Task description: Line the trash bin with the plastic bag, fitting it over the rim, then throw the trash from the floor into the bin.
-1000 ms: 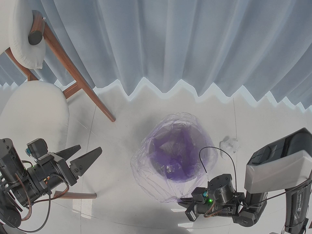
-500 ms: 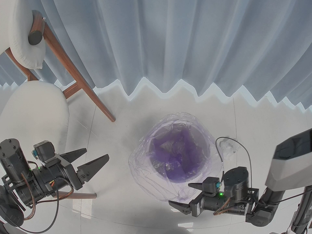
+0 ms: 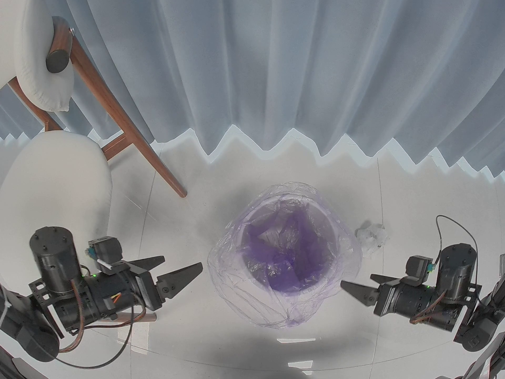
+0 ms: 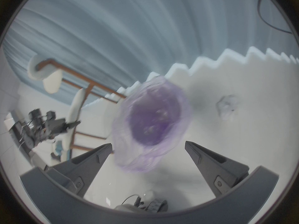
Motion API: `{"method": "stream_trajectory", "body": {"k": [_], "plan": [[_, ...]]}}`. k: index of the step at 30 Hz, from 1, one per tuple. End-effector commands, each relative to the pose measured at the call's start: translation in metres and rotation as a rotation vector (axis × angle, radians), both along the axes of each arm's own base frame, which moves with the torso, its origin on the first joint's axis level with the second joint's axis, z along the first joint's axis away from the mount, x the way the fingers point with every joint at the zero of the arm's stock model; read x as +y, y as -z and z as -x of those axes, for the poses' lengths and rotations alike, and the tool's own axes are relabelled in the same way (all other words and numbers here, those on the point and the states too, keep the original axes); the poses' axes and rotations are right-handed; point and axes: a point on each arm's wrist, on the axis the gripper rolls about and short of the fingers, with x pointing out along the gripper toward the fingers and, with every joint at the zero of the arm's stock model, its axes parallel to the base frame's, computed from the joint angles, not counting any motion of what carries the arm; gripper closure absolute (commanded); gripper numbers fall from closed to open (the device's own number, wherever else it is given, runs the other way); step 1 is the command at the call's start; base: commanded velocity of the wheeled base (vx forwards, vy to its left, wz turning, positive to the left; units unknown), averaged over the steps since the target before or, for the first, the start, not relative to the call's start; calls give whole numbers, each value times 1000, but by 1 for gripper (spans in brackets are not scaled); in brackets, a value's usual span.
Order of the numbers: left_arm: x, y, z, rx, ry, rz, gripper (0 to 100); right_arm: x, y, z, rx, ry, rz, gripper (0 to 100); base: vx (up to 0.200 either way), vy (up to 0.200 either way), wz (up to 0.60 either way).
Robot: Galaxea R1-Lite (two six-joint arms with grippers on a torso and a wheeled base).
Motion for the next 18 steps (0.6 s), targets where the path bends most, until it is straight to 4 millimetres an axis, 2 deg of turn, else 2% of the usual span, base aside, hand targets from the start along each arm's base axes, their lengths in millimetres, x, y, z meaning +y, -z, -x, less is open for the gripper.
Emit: {"method": "stream_trajectory", "body": {"k": [1, 6, 11, 18], "plan": [[-25, 37, -44, 190, -82, 21, 0, -30, 15, -29, 76, 245, 70, 0, 0, 0, 0], [-39, 63, -76, 219, -155, -9, 0, -26, 24, -43, 102, 259, 77, 0, 0, 0, 0], [-55, 76, -106, 161, -180, 17, 0, -17, 35, -63, 108, 275, 80, 0, 0, 0, 0], [-61, 91, -118, 173, -186, 10, 0, -5, 49, -90, 122, 291, 50, 0, 0, 0, 0]]}}
